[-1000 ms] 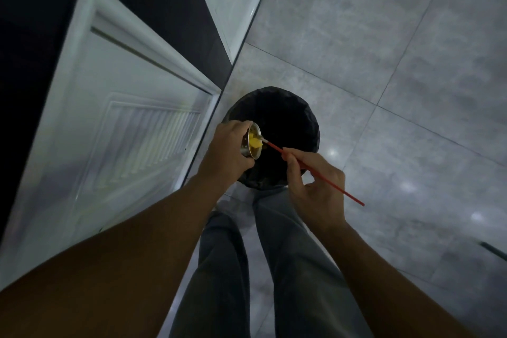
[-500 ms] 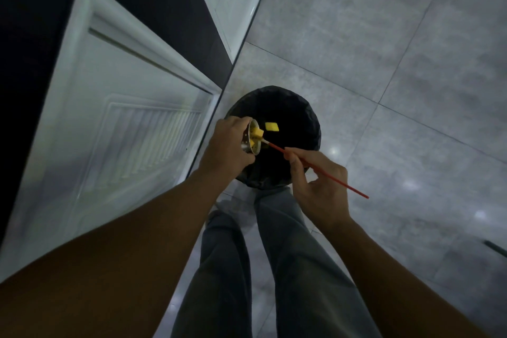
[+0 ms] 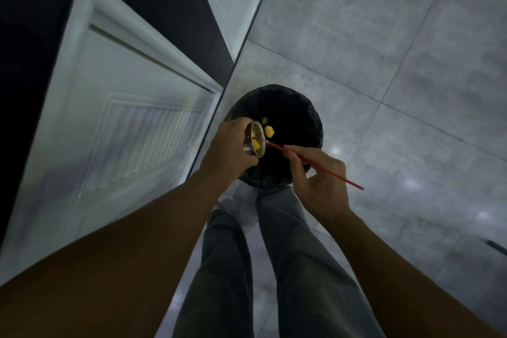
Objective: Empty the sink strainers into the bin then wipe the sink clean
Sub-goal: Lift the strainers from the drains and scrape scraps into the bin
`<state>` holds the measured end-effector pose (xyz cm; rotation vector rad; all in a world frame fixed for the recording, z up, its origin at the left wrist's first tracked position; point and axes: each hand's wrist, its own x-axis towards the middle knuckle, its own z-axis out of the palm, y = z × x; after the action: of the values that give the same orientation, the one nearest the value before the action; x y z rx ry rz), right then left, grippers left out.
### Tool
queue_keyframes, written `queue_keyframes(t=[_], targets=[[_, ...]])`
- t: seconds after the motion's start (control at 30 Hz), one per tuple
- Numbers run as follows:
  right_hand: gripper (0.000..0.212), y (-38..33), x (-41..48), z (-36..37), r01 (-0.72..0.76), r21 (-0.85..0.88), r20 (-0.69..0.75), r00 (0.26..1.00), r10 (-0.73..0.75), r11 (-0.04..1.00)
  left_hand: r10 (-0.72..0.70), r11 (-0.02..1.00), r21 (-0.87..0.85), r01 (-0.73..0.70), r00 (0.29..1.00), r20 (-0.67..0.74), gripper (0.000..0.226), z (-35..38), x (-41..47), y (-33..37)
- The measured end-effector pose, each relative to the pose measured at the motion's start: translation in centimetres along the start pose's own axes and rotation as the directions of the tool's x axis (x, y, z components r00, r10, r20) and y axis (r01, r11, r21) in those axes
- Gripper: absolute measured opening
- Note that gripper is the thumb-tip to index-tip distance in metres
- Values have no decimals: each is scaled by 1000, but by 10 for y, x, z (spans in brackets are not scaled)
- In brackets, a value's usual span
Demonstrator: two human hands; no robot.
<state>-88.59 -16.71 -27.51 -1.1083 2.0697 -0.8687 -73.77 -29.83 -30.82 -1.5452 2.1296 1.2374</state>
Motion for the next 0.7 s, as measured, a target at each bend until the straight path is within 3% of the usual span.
queue_keyframes(t=[0.27,0.6,0.7], targets=[[20,-2,-1,4,116,42,80,990,-119,992,11,1000,-22,-11,1000,23,80,3,0,3],[19,1,6,7,26,10,13,1000,-26,1000,-15,1000,27,14,1000,6,76,1,0,-1],[19,1,6,2,56,39,0,998,-56,998,-13,999,33,12,1000,15,76,0,-2,2]])
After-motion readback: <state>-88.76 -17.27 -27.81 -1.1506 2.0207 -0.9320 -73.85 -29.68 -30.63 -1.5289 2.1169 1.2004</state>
